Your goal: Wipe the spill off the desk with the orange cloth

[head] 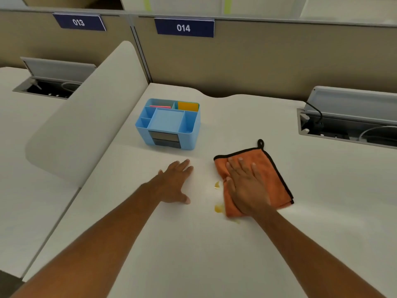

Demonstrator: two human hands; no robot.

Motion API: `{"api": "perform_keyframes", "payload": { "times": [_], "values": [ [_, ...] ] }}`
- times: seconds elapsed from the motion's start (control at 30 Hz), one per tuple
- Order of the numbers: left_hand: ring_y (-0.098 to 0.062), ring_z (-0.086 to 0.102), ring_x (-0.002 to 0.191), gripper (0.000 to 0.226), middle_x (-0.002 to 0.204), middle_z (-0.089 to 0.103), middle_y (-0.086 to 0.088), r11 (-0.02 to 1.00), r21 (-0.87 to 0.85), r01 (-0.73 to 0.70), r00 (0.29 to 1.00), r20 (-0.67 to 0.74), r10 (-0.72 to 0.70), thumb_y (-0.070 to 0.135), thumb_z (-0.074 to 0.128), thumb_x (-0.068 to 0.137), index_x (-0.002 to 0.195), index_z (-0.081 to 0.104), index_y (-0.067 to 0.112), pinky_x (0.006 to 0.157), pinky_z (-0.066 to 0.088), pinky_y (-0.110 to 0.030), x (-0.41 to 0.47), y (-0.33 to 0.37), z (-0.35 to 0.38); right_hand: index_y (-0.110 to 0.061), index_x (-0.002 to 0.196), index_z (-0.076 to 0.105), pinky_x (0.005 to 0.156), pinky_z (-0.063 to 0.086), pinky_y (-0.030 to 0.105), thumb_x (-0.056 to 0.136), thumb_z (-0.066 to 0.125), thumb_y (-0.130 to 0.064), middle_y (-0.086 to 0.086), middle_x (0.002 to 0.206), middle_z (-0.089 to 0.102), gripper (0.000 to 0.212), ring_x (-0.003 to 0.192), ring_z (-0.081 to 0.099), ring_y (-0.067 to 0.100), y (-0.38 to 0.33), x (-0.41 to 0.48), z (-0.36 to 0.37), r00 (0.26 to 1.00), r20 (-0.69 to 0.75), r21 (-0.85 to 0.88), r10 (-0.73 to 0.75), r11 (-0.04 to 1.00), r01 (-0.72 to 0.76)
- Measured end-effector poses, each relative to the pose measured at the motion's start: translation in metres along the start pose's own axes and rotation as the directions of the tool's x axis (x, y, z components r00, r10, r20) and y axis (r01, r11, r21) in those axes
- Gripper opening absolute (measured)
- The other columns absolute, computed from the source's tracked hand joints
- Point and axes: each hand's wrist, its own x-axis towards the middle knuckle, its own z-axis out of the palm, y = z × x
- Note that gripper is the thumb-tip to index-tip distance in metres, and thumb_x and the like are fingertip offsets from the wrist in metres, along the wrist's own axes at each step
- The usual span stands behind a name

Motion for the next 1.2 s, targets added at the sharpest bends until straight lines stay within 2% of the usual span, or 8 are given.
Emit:
{"api": "perform_keyframes", "payload": {
  "times": [0.1, 0.27, 0.47, 0.63, 0.8, 0.93, 1.03, 1.2],
  "values": [
    [-0.025, -0.011, 0.16, 0.118, 0.172, -0.019, 0.009, 0.998, 0.059, -0.033, 0.999, 0.024, 0.032, 0.053, 0.077, 0.083, 0.164, -0.004, 0.027, 0.125, 0.013, -0.061, -0.005, -0.012, 0.003, -0.022, 0.16, 0.03, 0.128, 0.002, 0.047, 0.099, 0.009, -0.046, -0.004, 0.168, 0.025, 0.068, 0.158, 0.012, 0.018, 0.028, -0.012, -0.003, 0.994, -0.046, 0.014, 0.101, 0.995, -0.1],
    [-0.026, -0.012, 0.159, 0.118, 0.172, -0.017, 0.008, 0.998, 0.047, -0.032, 0.999, -0.02, 0.033, 0.051, 0.079, 0.082, 0.164, -0.002, 0.027, 0.124, 0.013, -0.063, -0.007, -0.013, 0.008, -0.018, 0.16, 0.025, 0.126, 0.004, 0.056, 0.105, 0.02, -0.039, 0.0, 0.17, 0.02, 0.059, 0.158, 0.01, 0.028, 0.031, 0.035, -0.011, 0.962, -0.066, 0.005, 0.265, 0.964, -0.265],
    [-0.025, -0.008, 0.16, 0.12, 0.173, -0.012, 0.003, 0.999, 0.043, -0.018, 0.999, -0.041, 0.02, 0.056, 0.079, 0.08, 0.164, -0.002, 0.027, 0.125, 0.015, -0.06, -0.008, -0.016, 0.009, -0.014, 0.159, 0.028, 0.127, 0.007, 0.054, 0.105, 0.024, -0.036, 0.006, 0.167, 0.028, 0.058, 0.156, 0.016, 0.032, -0.037, 0.058, 0.002, 0.994, -0.029, 0.024, 0.108, 0.994, -0.108],
    [-0.025, -0.008, 0.16, 0.12, 0.173, -0.013, 0.002, 0.999, 0.043, -0.001, 0.999, -0.043, 0.003, 0.055, 0.078, 0.082, 0.164, -0.003, 0.024, 0.127, 0.013, -0.058, -0.009, -0.016, 0.012, -0.018, 0.161, 0.022, 0.129, 0.002, 0.048, 0.105, 0.015, -0.04, 0.0, 0.17, 0.021, 0.061, 0.158, 0.008, 0.021, -0.057, 0.01, 0.009, 1.0, 0.022, 0.037, 0.007, 0.999, -0.008],
    [-0.026, -0.008, 0.16, 0.118, 0.173, -0.012, 0.0, 0.998, 0.049, -0.039, 0.997, -0.058, 0.042, 0.056, 0.076, 0.083, 0.164, -0.001, 0.021, 0.126, 0.012, -0.059, -0.01, -0.017, 0.012, -0.018, 0.155, 0.039, 0.127, 0.007, 0.049, 0.098, 0.014, -0.044, -0.001, 0.164, 0.036, 0.068, 0.156, 0.02, 0.019, -0.008, -0.017, 0.006, 0.985, -0.081, 0.071, 0.15, 0.987, -0.144],
    [-0.026, -0.009, 0.16, 0.118, 0.173, -0.012, -0.002, 0.998, 0.046, -0.038, 0.997, -0.059, 0.04, 0.055, 0.077, 0.083, 0.165, -0.001, 0.019, 0.126, 0.013, -0.06, -0.012, -0.016, 0.009, -0.016, 0.156, 0.035, 0.125, 0.008, 0.056, 0.103, 0.018, -0.04, 0.002, 0.166, 0.031, 0.061, 0.156, 0.018, 0.027, 0.008, 0.025, -0.009, 0.965, -0.085, 0.047, 0.249, 0.968, -0.246],
    [-0.027, -0.008, 0.16, 0.119, 0.173, -0.012, -0.002, 0.998, 0.052, -0.03, 0.998, -0.06, 0.033, 0.055, 0.077, 0.083, 0.165, -0.001, 0.019, 0.126, 0.013, -0.06, -0.012, -0.015, 0.009, -0.018, 0.158, 0.03, 0.126, 0.006, 0.057, 0.105, 0.024, -0.038, 0.003, 0.168, 0.027, 0.057, 0.156, 0.016, 0.031, -0.01, 0.055, -0.005, 0.973, -0.056, 0.019, 0.223, 0.975, -0.223],
    [-0.025, -0.005, 0.16, 0.126, 0.173, -0.011, -0.001, 0.999, 0.042, 0.004, 0.998, -0.069, -0.002, 0.056, 0.079, 0.08, 0.164, -0.005, 0.013, 0.128, 0.015, -0.056, -0.012, -0.016, 0.009, -0.021, 0.16, 0.026, 0.127, 0.006, 0.055, 0.1, 0.017, -0.048, 0.002, 0.169, 0.024, 0.067, 0.157, 0.013, 0.03, -0.063, 0.046, 0.01, 0.998, -0.008, -0.011, 0.068, 0.998, -0.068]
  ]
}}
